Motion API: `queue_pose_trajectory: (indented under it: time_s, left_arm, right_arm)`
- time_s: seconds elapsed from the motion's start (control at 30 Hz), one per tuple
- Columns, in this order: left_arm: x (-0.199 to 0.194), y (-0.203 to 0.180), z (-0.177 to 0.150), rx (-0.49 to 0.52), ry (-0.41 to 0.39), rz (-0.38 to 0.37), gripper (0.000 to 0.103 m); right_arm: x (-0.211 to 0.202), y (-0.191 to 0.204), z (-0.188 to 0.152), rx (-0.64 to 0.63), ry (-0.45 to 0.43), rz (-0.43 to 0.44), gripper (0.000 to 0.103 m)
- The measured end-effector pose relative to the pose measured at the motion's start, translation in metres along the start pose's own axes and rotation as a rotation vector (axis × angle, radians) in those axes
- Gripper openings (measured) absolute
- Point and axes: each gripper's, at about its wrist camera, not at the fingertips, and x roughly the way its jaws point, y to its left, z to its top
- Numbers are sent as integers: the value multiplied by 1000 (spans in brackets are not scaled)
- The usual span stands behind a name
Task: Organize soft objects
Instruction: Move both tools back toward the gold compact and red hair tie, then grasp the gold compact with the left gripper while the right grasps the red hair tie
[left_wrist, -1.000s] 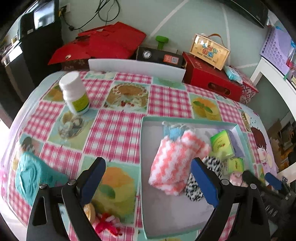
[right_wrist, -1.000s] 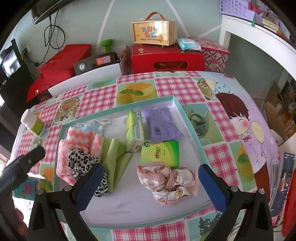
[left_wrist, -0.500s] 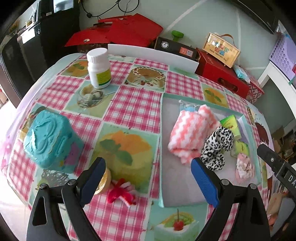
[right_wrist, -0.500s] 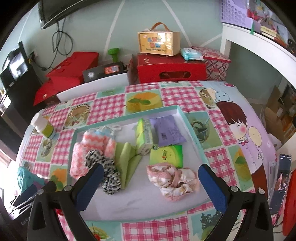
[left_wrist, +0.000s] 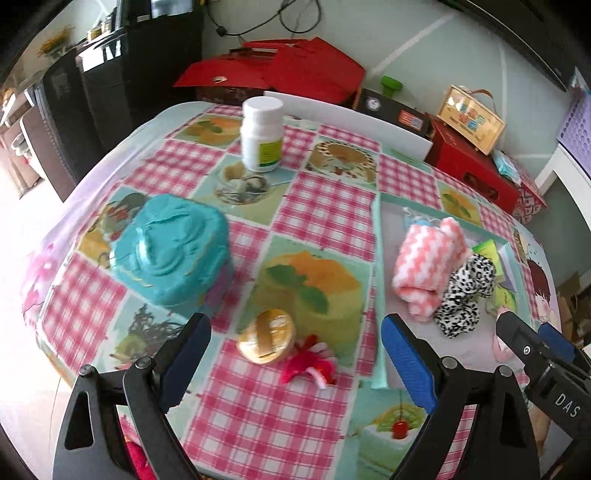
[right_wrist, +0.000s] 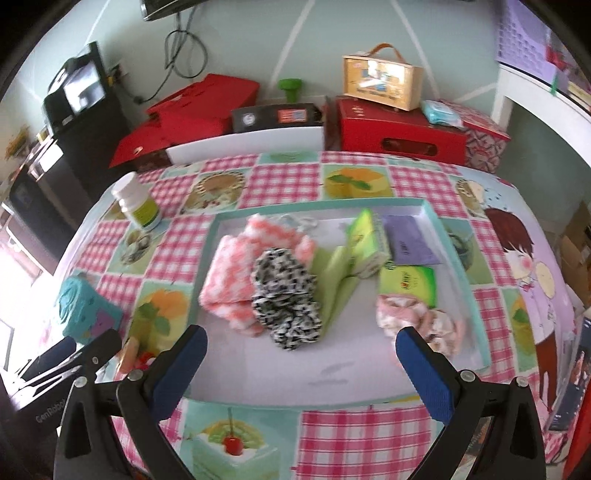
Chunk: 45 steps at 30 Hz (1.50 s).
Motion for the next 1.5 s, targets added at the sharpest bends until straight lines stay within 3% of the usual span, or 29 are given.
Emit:
queue_pose_trajectory:
  time_s: [0.2,0.6,1.13,1.37,1.5]
  left_arm:
    - [3,20,-3,-49,10,20,94]
    - [16,52,-12,-180,86,16,93]
    - [50,70,-20,-273,179,-37,92]
    - [62,63,-16,-279,203,-76,79]
    - [64,58,-15,-263,211,-105,78]
  right_arm:
    - [12,17,-4,-44,20,56,103]
    - [25,62,-17,-169,31,245,103]
    - [46,87,-32,-266,79,265,103]
    - [50,89,-33,-278,91,248,103]
    - [51,86,-32,-270,94,242,103]
